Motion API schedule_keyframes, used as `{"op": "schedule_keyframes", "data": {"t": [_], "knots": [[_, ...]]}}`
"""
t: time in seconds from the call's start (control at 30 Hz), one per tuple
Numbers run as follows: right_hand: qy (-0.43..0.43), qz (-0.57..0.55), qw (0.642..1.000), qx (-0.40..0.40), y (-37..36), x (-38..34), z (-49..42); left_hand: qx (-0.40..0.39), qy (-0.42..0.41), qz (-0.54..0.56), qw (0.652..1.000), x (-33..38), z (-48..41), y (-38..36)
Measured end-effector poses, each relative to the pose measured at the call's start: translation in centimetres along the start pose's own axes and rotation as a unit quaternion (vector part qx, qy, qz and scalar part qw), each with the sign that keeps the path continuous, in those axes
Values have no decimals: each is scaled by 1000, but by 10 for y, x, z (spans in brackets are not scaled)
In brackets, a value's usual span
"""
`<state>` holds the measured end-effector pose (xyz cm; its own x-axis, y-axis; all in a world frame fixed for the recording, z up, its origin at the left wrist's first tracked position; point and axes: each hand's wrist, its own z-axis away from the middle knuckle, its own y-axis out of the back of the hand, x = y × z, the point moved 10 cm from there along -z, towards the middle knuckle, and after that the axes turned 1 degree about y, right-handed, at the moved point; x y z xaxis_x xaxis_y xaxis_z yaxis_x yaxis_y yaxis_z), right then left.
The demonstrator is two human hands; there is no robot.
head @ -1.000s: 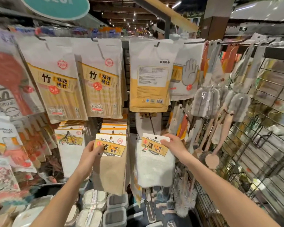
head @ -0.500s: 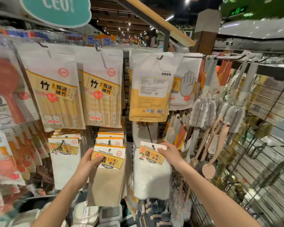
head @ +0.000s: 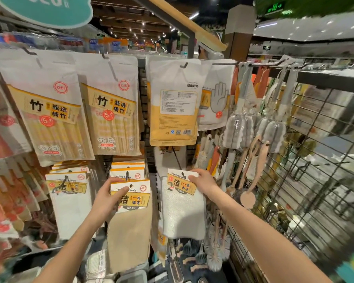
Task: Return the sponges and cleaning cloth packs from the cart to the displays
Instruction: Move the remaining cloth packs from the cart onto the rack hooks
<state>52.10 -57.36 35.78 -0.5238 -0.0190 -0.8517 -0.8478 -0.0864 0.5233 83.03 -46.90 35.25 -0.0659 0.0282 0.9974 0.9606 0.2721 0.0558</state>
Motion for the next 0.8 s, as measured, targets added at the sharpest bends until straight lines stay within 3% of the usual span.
{"op": "schedule_keyframes", "data": {"t": [0.53,0.8], "knots": [[-7,-2,1000,-11,-9,13,-7,63,21,142,988,-11,9,12],[7,-20,1000,-13,-11,13,-10,53,5,53,997,-3,2,12]]}}
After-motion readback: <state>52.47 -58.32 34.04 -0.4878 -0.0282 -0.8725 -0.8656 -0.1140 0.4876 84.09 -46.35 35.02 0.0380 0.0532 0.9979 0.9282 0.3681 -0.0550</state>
